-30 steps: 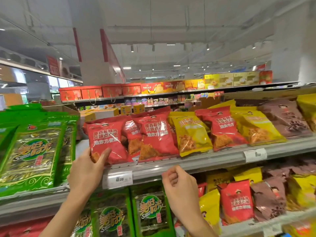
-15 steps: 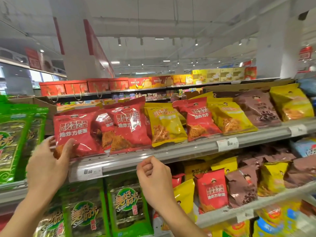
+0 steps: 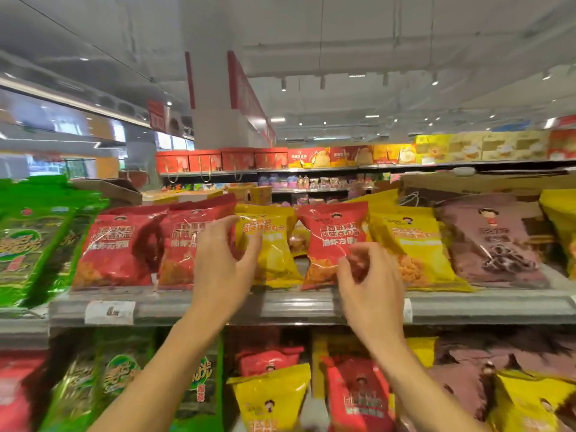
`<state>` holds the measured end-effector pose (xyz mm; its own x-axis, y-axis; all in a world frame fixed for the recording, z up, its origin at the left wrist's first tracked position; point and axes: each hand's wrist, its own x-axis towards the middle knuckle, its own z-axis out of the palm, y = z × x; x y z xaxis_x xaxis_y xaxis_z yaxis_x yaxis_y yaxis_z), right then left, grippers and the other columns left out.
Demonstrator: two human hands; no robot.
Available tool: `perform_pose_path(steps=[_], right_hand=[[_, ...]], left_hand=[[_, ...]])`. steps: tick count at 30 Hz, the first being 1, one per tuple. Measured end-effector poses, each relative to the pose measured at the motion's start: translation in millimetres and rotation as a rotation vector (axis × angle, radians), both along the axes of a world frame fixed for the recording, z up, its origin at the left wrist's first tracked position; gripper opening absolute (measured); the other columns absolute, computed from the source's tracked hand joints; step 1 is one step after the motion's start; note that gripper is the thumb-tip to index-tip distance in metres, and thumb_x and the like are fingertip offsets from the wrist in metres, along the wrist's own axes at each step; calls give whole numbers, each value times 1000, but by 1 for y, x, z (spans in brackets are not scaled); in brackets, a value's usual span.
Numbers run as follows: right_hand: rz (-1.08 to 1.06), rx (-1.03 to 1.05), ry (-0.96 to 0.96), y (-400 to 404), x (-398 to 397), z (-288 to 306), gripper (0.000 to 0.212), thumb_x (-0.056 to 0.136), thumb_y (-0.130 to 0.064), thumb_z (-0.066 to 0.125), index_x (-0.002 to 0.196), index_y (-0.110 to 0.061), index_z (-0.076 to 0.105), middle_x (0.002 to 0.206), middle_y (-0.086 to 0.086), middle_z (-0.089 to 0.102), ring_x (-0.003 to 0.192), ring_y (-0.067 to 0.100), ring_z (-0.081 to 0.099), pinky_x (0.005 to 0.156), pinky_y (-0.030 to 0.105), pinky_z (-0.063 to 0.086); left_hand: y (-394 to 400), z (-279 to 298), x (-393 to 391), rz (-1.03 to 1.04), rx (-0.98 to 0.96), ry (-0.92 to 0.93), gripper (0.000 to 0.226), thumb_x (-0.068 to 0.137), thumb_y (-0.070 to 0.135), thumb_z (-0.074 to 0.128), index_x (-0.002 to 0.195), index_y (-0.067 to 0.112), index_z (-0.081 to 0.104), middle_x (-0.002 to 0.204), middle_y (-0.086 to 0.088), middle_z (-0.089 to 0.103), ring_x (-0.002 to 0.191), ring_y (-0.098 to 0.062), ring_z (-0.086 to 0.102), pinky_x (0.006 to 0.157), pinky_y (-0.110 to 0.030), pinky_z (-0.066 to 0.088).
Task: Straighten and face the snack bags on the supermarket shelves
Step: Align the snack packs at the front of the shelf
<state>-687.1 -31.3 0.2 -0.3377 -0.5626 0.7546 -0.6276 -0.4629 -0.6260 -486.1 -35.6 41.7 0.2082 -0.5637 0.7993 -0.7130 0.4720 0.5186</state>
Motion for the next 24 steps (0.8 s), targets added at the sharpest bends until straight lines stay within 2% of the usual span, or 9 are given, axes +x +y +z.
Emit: perform_pose_path(steps=[2, 5, 7, 9, 12, 14, 17, 21, 24], right_hand=[[-43, 90, 66, -14, -17, 12, 41, 92, -36, 66, 127, -17, 56, 121, 2, 55, 121, 24, 45, 96, 31, 34], [34, 337, 160, -30, -27, 27, 89, 91, -54, 65, 157, -13, 22, 151, 14, 36, 141, 33, 32, 115, 44, 29], [128, 476, 174, -40, -28, 35, 109, 87, -62, 67, 161, -14, 3, 153, 17, 37, 139, 36, 40, 114, 47, 36], [188, 571, 188, -48, -29, 41, 118, 83, -64, 70, 160, -12, -3, 150, 14, 48, 132, 35, 51, 110, 47, 44], [209, 614, 188, -53, -30, 44, 116, 81, -63, 73, 157, -10, 4, 144, 9, 55, 126, 32, 57, 106, 47, 47], [211, 584, 185, -54, -31, 43, 107, 80, -60, 76, 153, -12, 13, 138, 6, 58, 121, 30, 60, 101, 45, 50], [211, 481, 150, -50, -31, 40, 102, 77, -55, 81, 149, -16, 20, 133, 3, 62, 116, 26, 63, 95, 39, 50], [216, 336, 99, -45, -29, 37, 103, 73, -52, 86, 149, -17, 24, 131, 0, 62, 116, 23, 63, 94, 39, 51], [247, 210, 4, -44, -31, 36, 97, 73, -44, 89, 148, -19, 32, 122, -7, 64, 104, 14, 63, 83, 28, 52]], left_hand=[[-8, 3, -15, -3, 115, -16, 63, 91, 44, 64, 141, 8, 47, 131, -9, 57, 121, -24, 52, 103, -38, 42], [-21, 7, -24, 75, 238, -67, 81, 91, 49, 63, 148, 2, 32, 141, -17, 49, 130, -32, 44, 109, -46, 37], [-27, 7, -26, 115, 289, -71, 87, 88, 53, 64, 147, 1, 29, 140, -21, 47, 129, -37, 42, 108, -48, 37], [-30, 5, -24, 106, 383, -48, 98, 86, 59, 65, 151, 2, 19, 141, -23, 46, 129, -39, 43, 107, -51, 39], [-36, 4, -16, 68, 560, -16, 114, 80, 69, 63, 153, 1, 8, 142, -21, 49, 126, -39, 51, 105, -54, 44], [-41, 7, -7, 15, 633, 54, 108, 75, 70, 69, 146, 0, 28, 129, -17, 59, 116, -36, 59, 98, -53, 50], [-48, 7, 5, -171, 658, 140, 67, 76, 57, 77, 113, 4, 61, 90, -7, 72, 77, -21, 68, 71, -38, 57], [-52, 5, 11, -282, 630, 241, 57, 78, 42, 81, 119, 15, 52, 102, -4, 71, 83, -15, 69, 64, -28, 55], [-48, 3, 7, -300, 546, 316, 51, 79, 36, 82, 111, 19, 48, 96, -4, 66, 63, -7, 67, 50, -19, 52]])
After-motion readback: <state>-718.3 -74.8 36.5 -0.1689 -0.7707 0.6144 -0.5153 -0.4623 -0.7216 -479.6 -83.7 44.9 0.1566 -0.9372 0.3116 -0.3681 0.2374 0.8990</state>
